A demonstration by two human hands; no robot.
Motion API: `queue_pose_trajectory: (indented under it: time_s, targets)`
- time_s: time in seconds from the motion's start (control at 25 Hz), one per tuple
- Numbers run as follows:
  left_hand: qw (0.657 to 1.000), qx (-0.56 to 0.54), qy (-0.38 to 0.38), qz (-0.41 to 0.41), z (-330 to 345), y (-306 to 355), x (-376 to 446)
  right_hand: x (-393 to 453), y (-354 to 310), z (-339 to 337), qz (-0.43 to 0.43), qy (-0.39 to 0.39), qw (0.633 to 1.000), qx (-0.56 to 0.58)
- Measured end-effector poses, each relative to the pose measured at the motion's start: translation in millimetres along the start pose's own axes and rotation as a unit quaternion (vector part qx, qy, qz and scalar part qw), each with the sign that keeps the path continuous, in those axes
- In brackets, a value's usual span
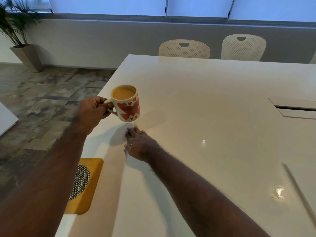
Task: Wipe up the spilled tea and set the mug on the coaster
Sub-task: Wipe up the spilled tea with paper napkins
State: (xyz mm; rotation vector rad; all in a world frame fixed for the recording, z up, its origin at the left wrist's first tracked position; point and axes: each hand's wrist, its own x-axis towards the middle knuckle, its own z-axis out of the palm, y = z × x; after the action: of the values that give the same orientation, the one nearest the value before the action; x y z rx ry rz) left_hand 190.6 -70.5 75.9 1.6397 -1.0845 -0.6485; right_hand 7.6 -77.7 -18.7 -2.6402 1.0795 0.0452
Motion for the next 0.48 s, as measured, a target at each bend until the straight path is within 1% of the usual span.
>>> queue_pose_trajectory:
  time_s: [0.12, 0.28, 0.36, 0.48]
  targets:
    - [1.000, 0.002, 0.007, -0.005, -1.2, 0.9, -4.6, -17.5, -7.7, 2.7, -0.055, 0.007, 0.998, -0.013]
    - [1.000, -0.005, 0.009, -0.009, -3.5, -3.4, -9.9, -59.8, 6.1, 9.0, -0.065, 0.014, 0.998, 0.014]
    - [1.000, -0.009, 0.005, -0.009, -6.2, -5.8, -12.7, -76.1, 24.4, 5.8, -0.029, 0.018, 0.999, 0.029]
    - [1.000, -0.012, 0.005, -0.008, -8.9, -8.1, -16.8, -77.9, 61.1, -10.1, 0.076, 0.025, 0.997, 0.018]
